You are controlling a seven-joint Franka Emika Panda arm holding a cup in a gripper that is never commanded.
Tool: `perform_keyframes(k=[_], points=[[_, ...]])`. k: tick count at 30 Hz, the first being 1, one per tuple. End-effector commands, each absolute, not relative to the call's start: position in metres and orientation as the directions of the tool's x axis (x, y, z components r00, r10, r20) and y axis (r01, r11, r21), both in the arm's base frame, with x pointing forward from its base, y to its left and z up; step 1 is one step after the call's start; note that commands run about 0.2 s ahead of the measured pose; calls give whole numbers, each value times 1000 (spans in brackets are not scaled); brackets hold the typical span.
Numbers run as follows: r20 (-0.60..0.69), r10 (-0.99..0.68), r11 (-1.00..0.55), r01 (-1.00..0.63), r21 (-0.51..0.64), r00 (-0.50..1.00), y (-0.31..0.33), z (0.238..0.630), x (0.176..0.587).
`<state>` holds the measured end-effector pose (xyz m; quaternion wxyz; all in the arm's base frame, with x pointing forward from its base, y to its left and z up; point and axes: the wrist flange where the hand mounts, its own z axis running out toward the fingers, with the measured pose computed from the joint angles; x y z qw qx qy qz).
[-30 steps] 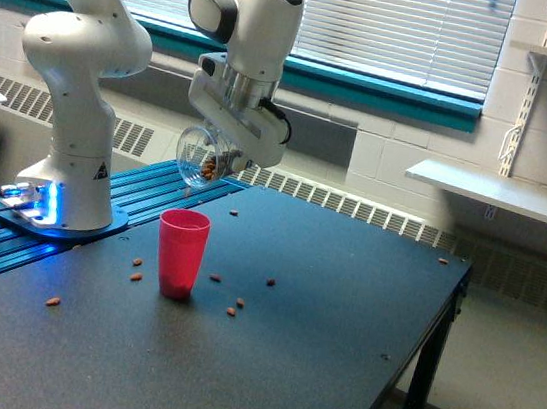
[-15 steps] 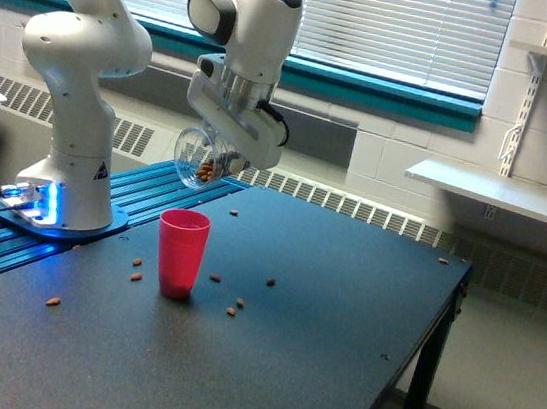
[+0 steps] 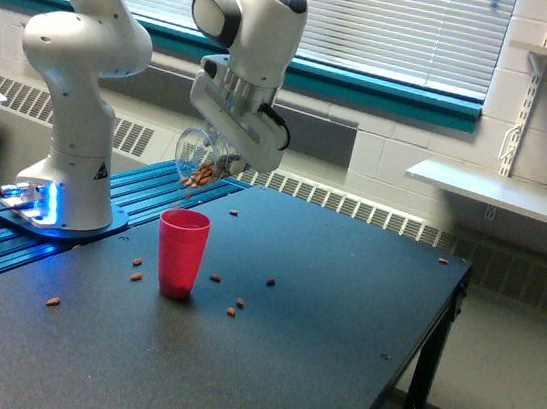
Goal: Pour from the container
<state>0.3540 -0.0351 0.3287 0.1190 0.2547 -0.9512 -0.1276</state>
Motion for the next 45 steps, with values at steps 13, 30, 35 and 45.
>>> perform_keyframes(k=[13,30,35,45], points=[[184,-504,844,-436,312,-844,-33,332,357],[194,-500,844,-425,326,-844,-35,335,359],[196,-503,842,-427,331,-841,-36,337,358],[211,-512,838,-430,337,-833,-38,340,351]])
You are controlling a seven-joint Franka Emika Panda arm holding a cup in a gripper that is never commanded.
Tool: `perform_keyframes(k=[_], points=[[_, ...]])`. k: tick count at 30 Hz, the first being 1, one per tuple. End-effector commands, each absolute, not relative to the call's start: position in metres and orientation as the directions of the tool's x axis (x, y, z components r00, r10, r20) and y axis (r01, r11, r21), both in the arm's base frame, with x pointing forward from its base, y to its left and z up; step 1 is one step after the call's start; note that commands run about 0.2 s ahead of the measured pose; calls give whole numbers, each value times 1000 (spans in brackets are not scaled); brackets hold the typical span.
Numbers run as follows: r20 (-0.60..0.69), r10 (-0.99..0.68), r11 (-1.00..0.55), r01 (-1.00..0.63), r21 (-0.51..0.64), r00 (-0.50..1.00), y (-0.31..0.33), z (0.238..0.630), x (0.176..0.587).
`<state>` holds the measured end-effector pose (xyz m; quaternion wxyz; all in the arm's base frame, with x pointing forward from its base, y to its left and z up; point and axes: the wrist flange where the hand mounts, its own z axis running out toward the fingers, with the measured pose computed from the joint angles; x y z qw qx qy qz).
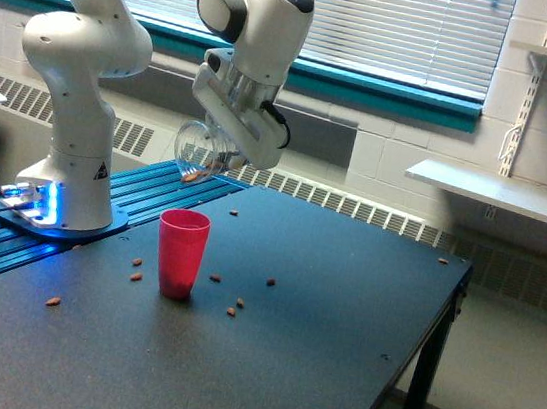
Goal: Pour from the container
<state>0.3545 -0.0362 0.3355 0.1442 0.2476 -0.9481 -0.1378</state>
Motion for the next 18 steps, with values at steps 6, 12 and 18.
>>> perform_keyframes(k=[6,12,18], points=[[212,-512,838,-430,338,-832,-38,342,350],[205,-504,841,-423,338,-839,-37,342,351],[202,-503,840,-422,341,-840,-36,343,353]])
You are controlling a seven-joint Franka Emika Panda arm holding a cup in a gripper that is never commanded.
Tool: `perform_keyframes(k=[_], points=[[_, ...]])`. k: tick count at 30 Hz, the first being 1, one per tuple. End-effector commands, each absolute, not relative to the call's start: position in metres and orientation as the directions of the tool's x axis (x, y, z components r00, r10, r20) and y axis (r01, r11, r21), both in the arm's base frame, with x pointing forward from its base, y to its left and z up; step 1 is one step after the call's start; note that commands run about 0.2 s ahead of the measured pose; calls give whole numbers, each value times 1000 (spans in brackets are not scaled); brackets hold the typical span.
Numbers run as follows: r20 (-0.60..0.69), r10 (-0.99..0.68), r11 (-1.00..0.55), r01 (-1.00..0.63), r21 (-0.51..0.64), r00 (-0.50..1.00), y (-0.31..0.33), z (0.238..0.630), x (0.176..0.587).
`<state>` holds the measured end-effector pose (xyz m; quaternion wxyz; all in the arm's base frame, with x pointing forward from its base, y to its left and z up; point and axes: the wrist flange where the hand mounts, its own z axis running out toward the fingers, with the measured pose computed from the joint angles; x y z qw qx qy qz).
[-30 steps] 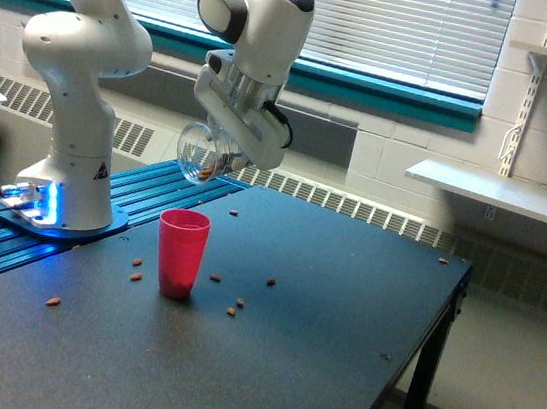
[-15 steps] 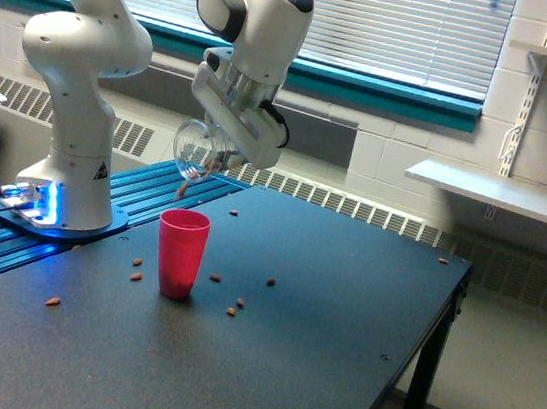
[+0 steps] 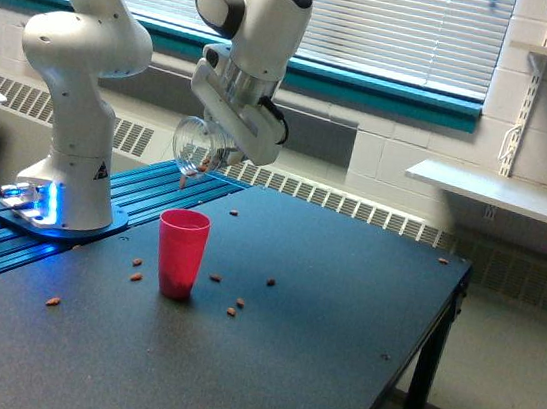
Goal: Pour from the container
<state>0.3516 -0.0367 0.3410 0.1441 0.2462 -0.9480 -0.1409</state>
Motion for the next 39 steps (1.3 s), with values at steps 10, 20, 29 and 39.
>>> perform_keyframes(k=[10,20,29,39], points=[[243,-503,847,-417,328,-830,-43,338,349],[264,-505,848,-416,327,-822,-46,340,350],[256,-507,847,-422,322,-823,-47,338,354],[218,-507,846,-432,314,-834,-45,341,358]])
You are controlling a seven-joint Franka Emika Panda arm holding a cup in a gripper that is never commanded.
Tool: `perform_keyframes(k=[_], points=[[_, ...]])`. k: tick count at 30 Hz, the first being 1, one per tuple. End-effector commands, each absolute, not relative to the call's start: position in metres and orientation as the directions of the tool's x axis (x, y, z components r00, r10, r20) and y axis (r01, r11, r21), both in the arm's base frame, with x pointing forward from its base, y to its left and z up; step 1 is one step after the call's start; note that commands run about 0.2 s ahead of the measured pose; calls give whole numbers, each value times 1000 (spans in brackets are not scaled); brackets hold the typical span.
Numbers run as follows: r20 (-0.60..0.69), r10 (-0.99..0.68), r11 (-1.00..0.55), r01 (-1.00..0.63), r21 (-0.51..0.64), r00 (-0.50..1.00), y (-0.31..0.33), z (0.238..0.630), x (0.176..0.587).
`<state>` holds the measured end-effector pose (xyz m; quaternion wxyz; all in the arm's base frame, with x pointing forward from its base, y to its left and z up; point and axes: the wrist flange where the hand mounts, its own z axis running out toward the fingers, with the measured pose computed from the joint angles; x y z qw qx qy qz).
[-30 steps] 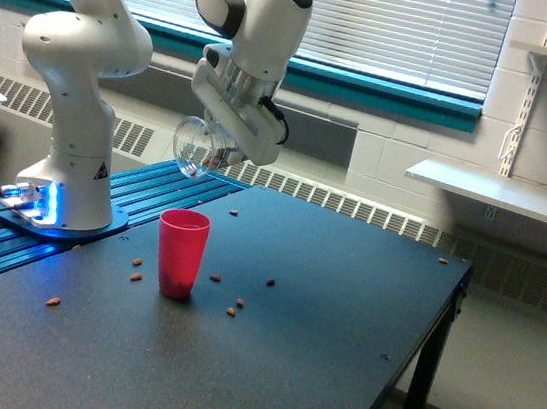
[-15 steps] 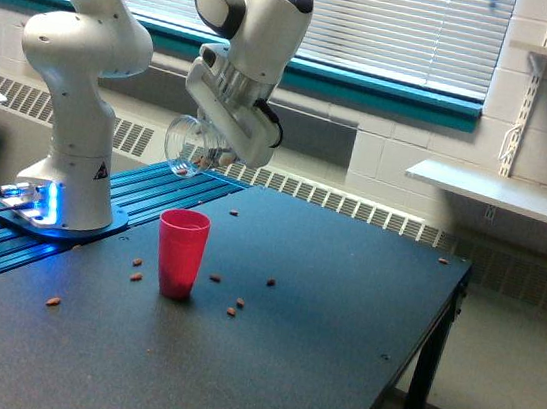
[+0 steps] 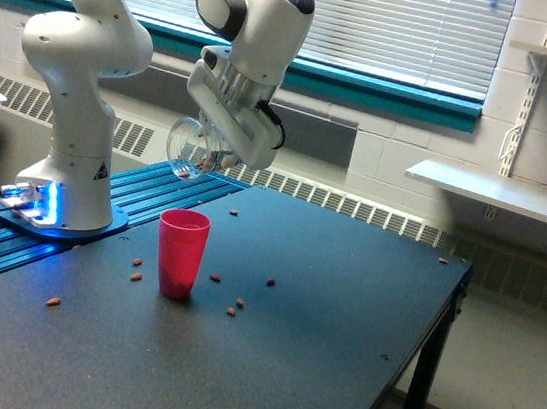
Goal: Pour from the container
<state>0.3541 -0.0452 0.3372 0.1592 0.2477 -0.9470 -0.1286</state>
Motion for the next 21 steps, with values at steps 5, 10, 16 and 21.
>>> perform_keyframes(k=[5,10,16,21], points=[[205,-504,847,-433,308,-839,-43,339,362],[193,-507,843,-437,314,-840,-39,335,364],[108,-559,805,-507,309,-822,-19,323,370],[20,-582,766,-540,348,-813,13,300,350]])
